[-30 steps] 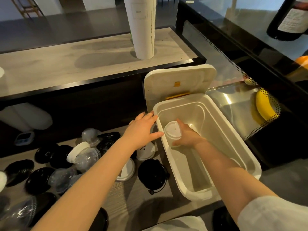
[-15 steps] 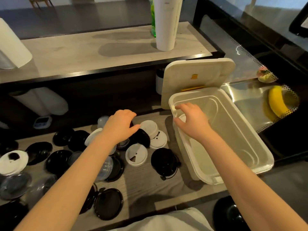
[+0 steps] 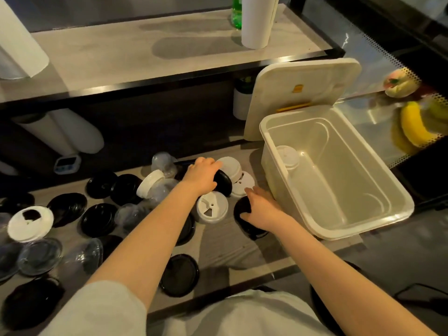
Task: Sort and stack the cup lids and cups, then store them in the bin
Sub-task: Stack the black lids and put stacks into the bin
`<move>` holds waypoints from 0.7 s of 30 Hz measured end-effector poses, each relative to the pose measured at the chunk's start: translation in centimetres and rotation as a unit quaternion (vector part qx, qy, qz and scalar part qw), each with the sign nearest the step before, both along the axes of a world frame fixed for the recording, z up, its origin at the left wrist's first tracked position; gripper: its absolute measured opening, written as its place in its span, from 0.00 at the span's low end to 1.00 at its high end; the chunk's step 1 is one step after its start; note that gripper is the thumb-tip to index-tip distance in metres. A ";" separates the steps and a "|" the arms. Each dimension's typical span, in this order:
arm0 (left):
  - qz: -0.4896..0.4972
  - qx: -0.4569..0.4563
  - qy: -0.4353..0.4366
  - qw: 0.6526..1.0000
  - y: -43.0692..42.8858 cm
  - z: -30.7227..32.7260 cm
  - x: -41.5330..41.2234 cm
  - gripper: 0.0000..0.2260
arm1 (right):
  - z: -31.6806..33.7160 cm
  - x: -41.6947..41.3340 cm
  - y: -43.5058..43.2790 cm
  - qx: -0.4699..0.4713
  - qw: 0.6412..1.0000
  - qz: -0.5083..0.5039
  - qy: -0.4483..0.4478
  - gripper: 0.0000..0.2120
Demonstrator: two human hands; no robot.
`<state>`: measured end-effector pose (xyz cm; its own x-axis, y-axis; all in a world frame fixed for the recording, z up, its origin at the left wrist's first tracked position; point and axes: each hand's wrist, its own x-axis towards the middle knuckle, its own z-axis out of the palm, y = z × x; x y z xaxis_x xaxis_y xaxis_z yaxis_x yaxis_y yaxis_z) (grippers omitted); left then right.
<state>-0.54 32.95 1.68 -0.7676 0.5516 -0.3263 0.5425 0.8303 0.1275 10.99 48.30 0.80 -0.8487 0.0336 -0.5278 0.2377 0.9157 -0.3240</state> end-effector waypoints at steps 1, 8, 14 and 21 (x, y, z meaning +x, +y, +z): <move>-0.008 -0.007 0.006 1.000 0.3 -0.1 -0.2 0.23 | -0.6 0.3 0.2 0.007 1.000 -0.003 -0.028 0.37; -0.036 0.007 0.055 0.998 0.7 -0.7 0.1 0.12 | -2.8 1.2 0.3 0.033 0.998 -0.017 -0.042 0.45; 0.093 0.203 0.027 0.974 -1.7 1.4 1.3 0.07 | -3.5 2.1 1.4 -0.103 0.991 -0.078 0.044 0.42; 0.271 0.361 -0.027 0.892 -4.0 2.3 4.6 0.01 | -2.4 2.6 0.9 -0.223 0.934 -0.197 0.197 0.27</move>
<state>4.11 28.94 3.95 -0.9793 0.1860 -0.0797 0.0642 0.6592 0.7492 13.59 49.23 -1.64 -0.9480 0.2359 -0.2137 0.3104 0.5354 -0.7855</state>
